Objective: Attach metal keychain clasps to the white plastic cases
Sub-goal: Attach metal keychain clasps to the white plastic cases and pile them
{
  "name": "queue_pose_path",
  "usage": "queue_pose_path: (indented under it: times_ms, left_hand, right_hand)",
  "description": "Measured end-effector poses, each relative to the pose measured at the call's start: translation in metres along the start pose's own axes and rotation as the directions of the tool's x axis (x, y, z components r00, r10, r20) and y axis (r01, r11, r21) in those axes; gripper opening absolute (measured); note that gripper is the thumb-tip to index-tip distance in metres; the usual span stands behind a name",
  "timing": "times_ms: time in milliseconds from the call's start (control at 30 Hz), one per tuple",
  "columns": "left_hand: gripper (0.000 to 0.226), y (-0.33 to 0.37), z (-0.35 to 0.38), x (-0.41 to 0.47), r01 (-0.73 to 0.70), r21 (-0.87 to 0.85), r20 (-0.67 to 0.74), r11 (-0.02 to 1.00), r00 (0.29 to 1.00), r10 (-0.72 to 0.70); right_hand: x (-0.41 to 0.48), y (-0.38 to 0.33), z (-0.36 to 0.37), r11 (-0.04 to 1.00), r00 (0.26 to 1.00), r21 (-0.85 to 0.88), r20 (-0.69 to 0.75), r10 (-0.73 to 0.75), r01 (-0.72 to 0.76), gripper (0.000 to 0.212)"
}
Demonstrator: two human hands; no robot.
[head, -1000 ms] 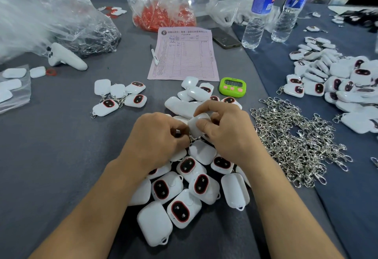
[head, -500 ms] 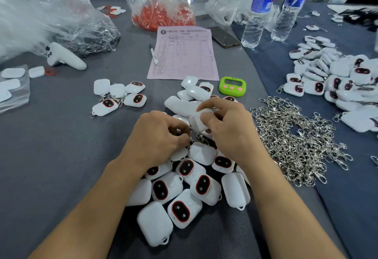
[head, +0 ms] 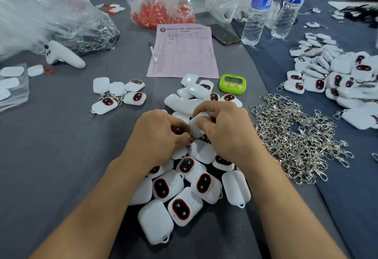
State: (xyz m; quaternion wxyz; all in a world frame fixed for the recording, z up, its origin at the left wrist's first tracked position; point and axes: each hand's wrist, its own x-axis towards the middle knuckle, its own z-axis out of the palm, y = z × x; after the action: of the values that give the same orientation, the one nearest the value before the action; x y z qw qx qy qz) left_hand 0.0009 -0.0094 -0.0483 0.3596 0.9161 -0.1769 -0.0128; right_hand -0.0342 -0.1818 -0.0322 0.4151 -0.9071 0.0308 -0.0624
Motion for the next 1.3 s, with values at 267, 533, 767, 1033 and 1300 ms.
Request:
queue_pose_path:
  times_ms: [267,533,767,1033,1300]
  left_hand:
    - [0.005,0.01,0.005,-0.009,-0.068,0.319,-0.196,0.945,0.971,0.136]
    - [0.012,0.011,-0.002,-0.009,-0.214,0.463,-0.284,0.86,0.883,0.373]
    - [0.014,0.005,-0.011,-0.006,-0.068,-0.332,-0.279,0.941,0.96,-0.029]
    - [0.009,0.005,-0.009,0.001,-0.014,-0.642,-0.123,0.766,0.989,-0.085]
    - [0.007,0.007,-0.011,0.001,-0.037,-0.624,-0.096,0.781,0.995,-0.03]
  right_hand:
    - [-0.001,-0.001,-0.002,0.998,0.999,0.058,-0.029,0.028,-0.026,0.01]
    - [0.002,-0.001,0.0,0.899,0.983,0.399,0.08,0.163,-0.182,0.013]
    - [0.003,-0.005,-0.01,0.678,0.954,0.67,0.204,0.221,-0.301,0.012]
    - [0.003,-0.008,-0.015,0.509,0.931,0.78,0.296,0.212,-0.364,0.021]
    - [0.003,-0.006,-0.015,0.522,0.95,0.794,0.254,0.182,-0.312,0.02]
